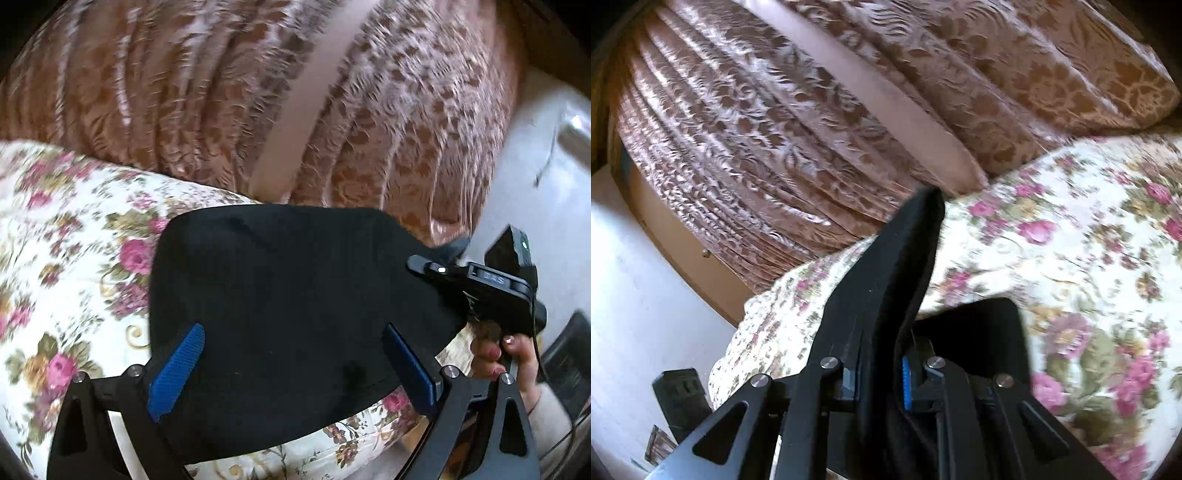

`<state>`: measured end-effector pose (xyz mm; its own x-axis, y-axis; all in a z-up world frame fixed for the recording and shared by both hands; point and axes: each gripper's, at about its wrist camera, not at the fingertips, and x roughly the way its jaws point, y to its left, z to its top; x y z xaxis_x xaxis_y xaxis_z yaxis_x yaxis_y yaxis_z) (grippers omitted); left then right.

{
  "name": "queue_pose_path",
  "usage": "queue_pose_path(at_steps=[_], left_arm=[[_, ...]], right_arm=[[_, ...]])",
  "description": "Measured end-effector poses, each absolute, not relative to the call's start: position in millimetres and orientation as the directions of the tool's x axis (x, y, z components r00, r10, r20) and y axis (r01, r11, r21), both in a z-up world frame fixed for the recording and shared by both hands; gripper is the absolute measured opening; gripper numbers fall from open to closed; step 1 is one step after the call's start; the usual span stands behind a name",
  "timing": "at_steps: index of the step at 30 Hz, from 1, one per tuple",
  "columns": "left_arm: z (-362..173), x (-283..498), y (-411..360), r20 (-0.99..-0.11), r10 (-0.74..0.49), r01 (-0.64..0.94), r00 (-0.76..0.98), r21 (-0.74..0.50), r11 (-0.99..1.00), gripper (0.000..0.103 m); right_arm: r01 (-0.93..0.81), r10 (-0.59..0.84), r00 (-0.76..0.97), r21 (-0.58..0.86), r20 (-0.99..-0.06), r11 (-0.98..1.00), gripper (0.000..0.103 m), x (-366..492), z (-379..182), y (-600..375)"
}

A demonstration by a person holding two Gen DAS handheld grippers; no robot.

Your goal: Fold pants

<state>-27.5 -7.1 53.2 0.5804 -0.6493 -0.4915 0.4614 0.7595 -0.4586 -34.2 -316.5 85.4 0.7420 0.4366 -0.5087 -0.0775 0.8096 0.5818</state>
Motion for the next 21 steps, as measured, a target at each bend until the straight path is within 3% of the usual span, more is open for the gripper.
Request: queue_pose_path(at_steps=[6, 9, 14, 16, 21], left_arm=[[25.9, -28.4, -31.2, -0.598, -0.579, 0.462, 0.555, -0.357, 0.812, 0.096], [22.9, -33.4, -33.0, -0.599, -0.566, 0.483, 0.566, -0.316, 0.817, 0.097], [24.4, -30.3, -28.1, -0.592, -0.579, 0.473, 0.56, -0.346, 0.81, 0.097], [30.1, -25.0, -19.0, -0.584, -0.595, 0.447, 0.552, -0.395, 0.802, 0.097], [48.9, 0.0, -0.3, -0.599, -0.558, 0.351, 0.574, -0.435, 0.829, 0.097]], right_arm=[[0.084, 0.384, 0.651, 0.565, -0.655, 0.821, 0.015, -24.5, 17.9, -331.5], [0.121, 0.381, 0.671, 0.601, -0.636, 0.79, 0.018, -27.2, -4.2, -335.3], [0.131, 0.396, 0.681, 0.635, -0.616, 0.761, 0.026, -35.7, -2.4, -342.3], [0.152, 0.35, 0.69, 0.6, -0.634, 0.785, 0.032, -40.7, 6.5, -347.0], [0.175, 0.207, 0.734, 0.474, -0.647, 0.863, 0.033, -53.2, 38.3, -354.4]])
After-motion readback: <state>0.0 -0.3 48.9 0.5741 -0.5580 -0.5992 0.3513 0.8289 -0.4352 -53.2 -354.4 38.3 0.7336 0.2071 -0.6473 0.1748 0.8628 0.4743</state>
